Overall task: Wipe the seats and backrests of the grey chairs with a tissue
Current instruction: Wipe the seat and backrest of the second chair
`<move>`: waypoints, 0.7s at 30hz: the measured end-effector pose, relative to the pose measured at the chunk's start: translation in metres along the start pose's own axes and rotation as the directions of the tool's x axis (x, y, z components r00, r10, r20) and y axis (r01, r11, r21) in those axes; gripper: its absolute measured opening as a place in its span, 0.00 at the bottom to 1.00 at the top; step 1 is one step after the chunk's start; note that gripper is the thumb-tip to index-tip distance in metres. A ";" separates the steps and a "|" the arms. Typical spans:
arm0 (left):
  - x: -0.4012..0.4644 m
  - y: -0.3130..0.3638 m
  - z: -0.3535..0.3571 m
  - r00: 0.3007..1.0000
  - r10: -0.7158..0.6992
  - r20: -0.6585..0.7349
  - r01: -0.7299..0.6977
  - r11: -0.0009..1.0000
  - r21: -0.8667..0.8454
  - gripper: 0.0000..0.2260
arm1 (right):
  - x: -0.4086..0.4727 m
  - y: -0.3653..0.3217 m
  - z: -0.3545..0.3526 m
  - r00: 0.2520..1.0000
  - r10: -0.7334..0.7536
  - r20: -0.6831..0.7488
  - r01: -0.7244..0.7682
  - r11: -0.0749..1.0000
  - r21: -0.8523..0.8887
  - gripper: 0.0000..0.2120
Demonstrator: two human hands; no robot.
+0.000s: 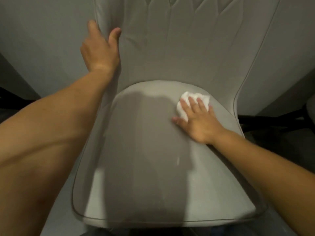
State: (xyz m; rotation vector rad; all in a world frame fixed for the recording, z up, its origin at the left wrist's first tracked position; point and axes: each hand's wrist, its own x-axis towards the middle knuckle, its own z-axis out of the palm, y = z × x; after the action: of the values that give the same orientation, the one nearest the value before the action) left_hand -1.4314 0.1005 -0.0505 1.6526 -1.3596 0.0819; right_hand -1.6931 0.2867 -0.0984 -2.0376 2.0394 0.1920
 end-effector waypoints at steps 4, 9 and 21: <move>0.000 -0.001 -0.002 1.000 -0.010 -0.008 0.010 1.000 -0.005 0.29 | -0.121 -0.037 0.033 0.849 -0.503 -0.162 0.475 0.861 -0.180 0.37; -0.001 0.000 -0.002 1.000 -0.020 -0.004 0.020 1.000 -0.009 0.29 | -0.165 -0.032 0.048 0.822 -0.567 -0.056 0.555 0.819 -0.148 0.36; 0.002 0.001 -0.011 0.997 -0.001 0.073 0.004 0.999 -0.039 0.28 | 0.061 0.038 -0.001 0.990 0.048 -0.130 -0.044 0.998 0.038 0.36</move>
State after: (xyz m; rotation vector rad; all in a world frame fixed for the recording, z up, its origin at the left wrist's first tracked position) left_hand -1.4264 0.1067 -0.0430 1.6380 -1.4059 -0.0070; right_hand -1.7305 0.2279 -0.1169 -2.0323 2.1519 0.0312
